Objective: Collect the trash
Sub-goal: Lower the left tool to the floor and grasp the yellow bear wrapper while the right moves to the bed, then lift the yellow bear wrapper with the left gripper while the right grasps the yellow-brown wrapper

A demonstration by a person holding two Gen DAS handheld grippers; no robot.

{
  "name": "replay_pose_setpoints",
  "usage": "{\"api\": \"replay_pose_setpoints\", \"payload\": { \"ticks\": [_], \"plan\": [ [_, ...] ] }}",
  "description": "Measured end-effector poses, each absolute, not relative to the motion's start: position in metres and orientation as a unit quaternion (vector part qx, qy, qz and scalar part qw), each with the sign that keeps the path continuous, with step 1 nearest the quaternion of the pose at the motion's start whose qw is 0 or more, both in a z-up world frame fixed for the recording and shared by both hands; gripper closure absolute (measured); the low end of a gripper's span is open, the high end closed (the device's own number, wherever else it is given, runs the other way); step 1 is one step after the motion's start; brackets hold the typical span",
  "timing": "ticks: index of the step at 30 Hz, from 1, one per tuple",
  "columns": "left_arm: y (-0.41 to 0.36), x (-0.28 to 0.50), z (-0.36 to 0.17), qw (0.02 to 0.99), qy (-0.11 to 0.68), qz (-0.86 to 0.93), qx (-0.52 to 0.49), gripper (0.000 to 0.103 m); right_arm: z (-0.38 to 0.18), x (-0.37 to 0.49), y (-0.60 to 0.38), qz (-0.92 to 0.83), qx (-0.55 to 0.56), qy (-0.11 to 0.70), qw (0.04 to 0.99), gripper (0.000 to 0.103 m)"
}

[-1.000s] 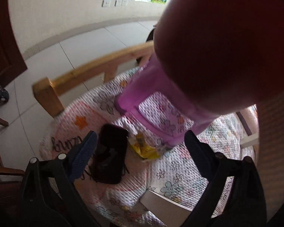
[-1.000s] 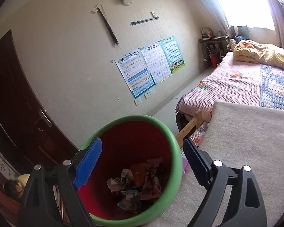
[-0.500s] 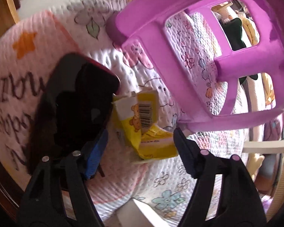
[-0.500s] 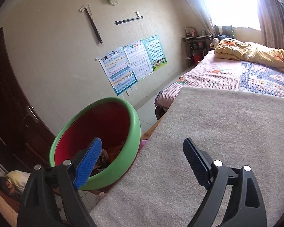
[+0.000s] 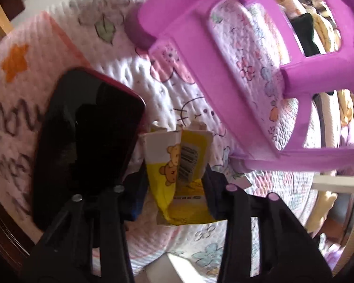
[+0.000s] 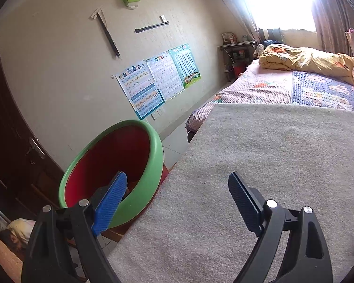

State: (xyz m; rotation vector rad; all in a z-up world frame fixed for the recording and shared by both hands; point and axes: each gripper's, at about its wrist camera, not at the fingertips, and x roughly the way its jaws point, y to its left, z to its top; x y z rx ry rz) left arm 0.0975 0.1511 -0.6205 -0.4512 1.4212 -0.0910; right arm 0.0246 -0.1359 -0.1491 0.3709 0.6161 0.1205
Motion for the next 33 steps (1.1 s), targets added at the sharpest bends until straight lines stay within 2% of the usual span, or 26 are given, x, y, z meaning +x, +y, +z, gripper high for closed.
{"api": "replay_pose_setpoints", "payload": {
  "ticks": [5,12,16,22,28,33],
  "plan": [
    [0.175,0.085,-0.567,0.768,0.617,-0.020,-0.169,0.065,-0.140,0.019,-0.145,0.063,0.184,0.303,0.933,0.018],
    [0.215,0.038,-0.439,0.815,0.566,0.022,-0.121,0.065,-0.137,-0.018,-0.190,-0.017,0.141,0.360,0.922,0.018],
    [0.211,0.016,-0.364,0.844,0.528,0.032,-0.090,0.064,-0.141,-0.060,-0.242,-0.099,0.113,0.359,0.921,0.018],
    [0.209,-0.024,-0.261,0.888,0.445,0.073,-0.094,0.063,-0.160,-0.105,-0.351,-0.223,0.172,0.332,0.900,0.018],
    [0.176,-0.059,-0.180,0.925,0.365,0.059,-0.082,0.062,-0.185,-0.075,-0.439,-0.269,0.187,0.341,0.881,0.018],
    [0.125,-0.077,-0.145,0.935,0.349,0.005,-0.062,0.061,-0.205,-0.043,-0.475,-0.293,0.167,0.380,0.861,0.018]
  ]
}}
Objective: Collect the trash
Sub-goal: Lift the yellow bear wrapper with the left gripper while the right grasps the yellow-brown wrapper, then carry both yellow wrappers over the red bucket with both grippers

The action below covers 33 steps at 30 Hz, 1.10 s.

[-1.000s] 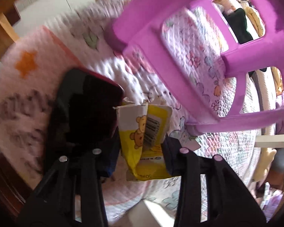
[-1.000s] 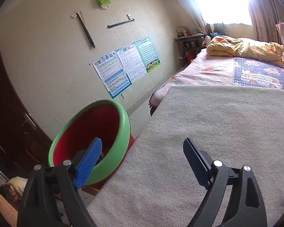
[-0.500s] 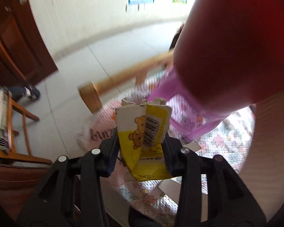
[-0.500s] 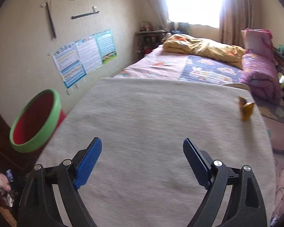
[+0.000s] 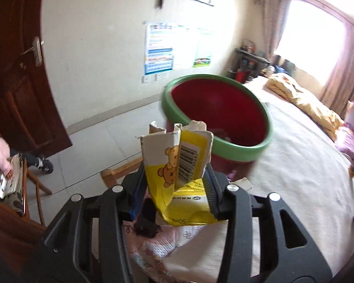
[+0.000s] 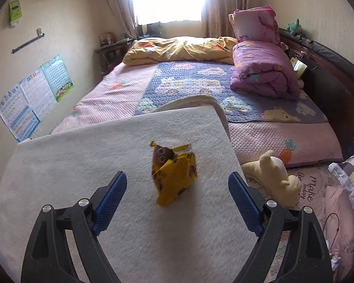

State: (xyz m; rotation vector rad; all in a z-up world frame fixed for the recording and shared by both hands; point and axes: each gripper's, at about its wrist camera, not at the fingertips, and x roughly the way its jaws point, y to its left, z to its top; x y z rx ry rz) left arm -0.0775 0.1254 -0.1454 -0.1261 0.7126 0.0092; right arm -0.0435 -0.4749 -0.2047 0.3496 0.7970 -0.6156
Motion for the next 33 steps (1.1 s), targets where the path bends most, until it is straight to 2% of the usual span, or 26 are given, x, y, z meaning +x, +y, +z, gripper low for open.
{"api": "replay_pose_setpoints", "payload": {
  "ticks": [1,2,3,4,5,6,13,18,26,33],
  "plan": [
    [0.115,-0.078,-0.141,0.934,0.352,-0.004,-0.053,0.061,-0.210,-0.039,-0.481,-0.288,0.177,0.389,0.857,0.022],
    [0.105,-0.079,-0.139,0.934,0.354,-0.012,-0.044,0.061,-0.213,-0.037,-0.487,-0.279,0.190,0.391,0.857,0.032],
    [0.093,-0.081,-0.137,0.934,0.354,-0.021,-0.037,0.061,-0.212,-0.036,-0.489,-0.274,0.192,0.386,0.860,0.034],
    [0.083,-0.081,-0.134,0.935,0.353,-0.031,-0.033,0.061,-0.210,-0.036,-0.489,-0.266,0.189,0.383,0.864,0.045],
    [0.072,-0.083,-0.130,0.934,0.353,-0.042,-0.031,0.061,-0.209,-0.033,-0.487,-0.259,0.183,0.389,0.865,0.061],
    [0.063,-0.083,-0.129,0.934,0.353,-0.053,-0.029,0.061,-0.208,-0.033,-0.485,-0.254,0.176,0.393,0.866,0.064],
    [0.015,-0.074,-0.113,0.932,0.347,-0.099,-0.019,0.060,-0.168,-0.048,-0.435,-0.169,0.186,0.352,0.902,0.065],
    [-0.004,-0.068,-0.090,0.945,0.307,-0.112,-0.007,0.060,-0.119,-0.063,-0.360,-0.083,0.189,0.329,0.922,0.065],
    [-0.015,-0.055,-0.061,0.957,0.271,-0.102,0.018,0.058,-0.058,-0.067,-0.241,0.070,0.159,0.279,0.944,0.065],
    [-0.001,-0.046,-0.055,0.957,0.274,-0.091,0.011,0.058,-0.021,-0.060,-0.174,0.142,0.106,0.250,0.952,0.065]
  ]
}}
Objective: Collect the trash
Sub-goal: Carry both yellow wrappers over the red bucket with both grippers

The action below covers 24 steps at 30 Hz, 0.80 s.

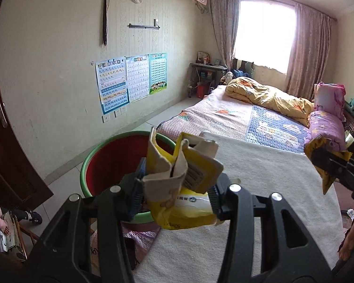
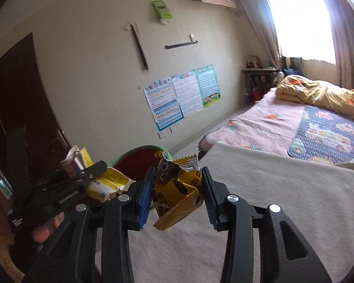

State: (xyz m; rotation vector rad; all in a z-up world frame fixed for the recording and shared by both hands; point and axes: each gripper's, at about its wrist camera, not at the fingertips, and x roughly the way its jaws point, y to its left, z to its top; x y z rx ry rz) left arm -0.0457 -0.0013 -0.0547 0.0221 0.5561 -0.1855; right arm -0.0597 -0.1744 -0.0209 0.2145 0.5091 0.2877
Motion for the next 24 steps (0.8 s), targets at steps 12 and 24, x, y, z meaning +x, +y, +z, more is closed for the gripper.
{"api": "replay_pose_setpoints", "payload": {
  "ticks": [12,24],
  "plan": [
    [0.031,-0.029,-0.043,0.960,0.266,-0.090,0.001,0.058,-0.008,-0.035,-0.134,0.160,0.098,0.239,0.953,0.064],
    [0.061,0.004,-0.048,0.956,0.275,-0.098,0.007,0.058,-0.013,-0.013,-0.102,0.151,0.110,0.241,0.952,0.064]
  ]
}}
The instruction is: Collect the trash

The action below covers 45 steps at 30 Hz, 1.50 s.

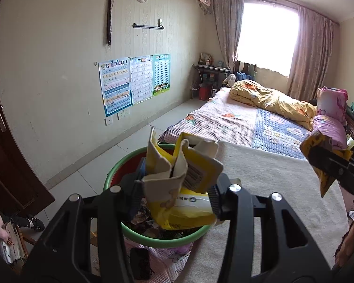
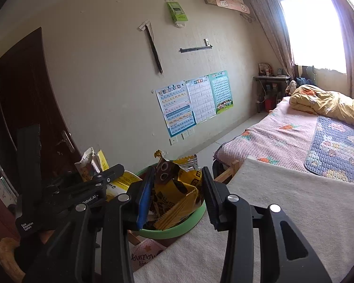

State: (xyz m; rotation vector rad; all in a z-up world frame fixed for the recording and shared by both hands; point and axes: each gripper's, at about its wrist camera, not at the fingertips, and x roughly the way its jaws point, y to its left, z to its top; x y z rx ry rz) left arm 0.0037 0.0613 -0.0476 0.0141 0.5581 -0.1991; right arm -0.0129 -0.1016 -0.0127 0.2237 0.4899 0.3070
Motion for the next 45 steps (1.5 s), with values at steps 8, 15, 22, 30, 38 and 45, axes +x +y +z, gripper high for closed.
{"api": "replay_pose_setpoints", "payload": {
  "ticks": [8,15,22,30,38,45],
  "plan": [
    [0.077,0.033,-0.055,0.953,0.286,-0.101,0.008,0.058,-0.026,0.018,-0.083,0.152,0.115,0.257,0.947,0.064],
    [0.088,0.067,-0.077,0.947,0.306,-0.096,-0.009,0.036,-0.047,0.068,-0.076,0.161,0.144,0.285,0.934,0.061],
    [0.093,0.077,-0.078,0.951,0.295,-0.089,-0.013,0.012,-0.057,0.086,-0.086,0.141,0.196,0.290,0.926,0.028],
    [0.080,0.079,-0.053,0.962,0.257,-0.088,-0.001,0.005,-0.015,0.040,-0.100,0.054,0.144,0.196,0.968,0.006],
    [0.058,0.064,-0.032,0.975,0.213,-0.063,0.009,0.005,-0.004,0.003,-0.110,-0.059,0.066,0.124,0.988,0.006],
    [0.044,0.052,-0.025,0.974,0.207,-0.089,0.019,0.005,-0.010,-0.007,-0.128,-0.071,0.078,0.132,0.986,0.006]
  ]
}}
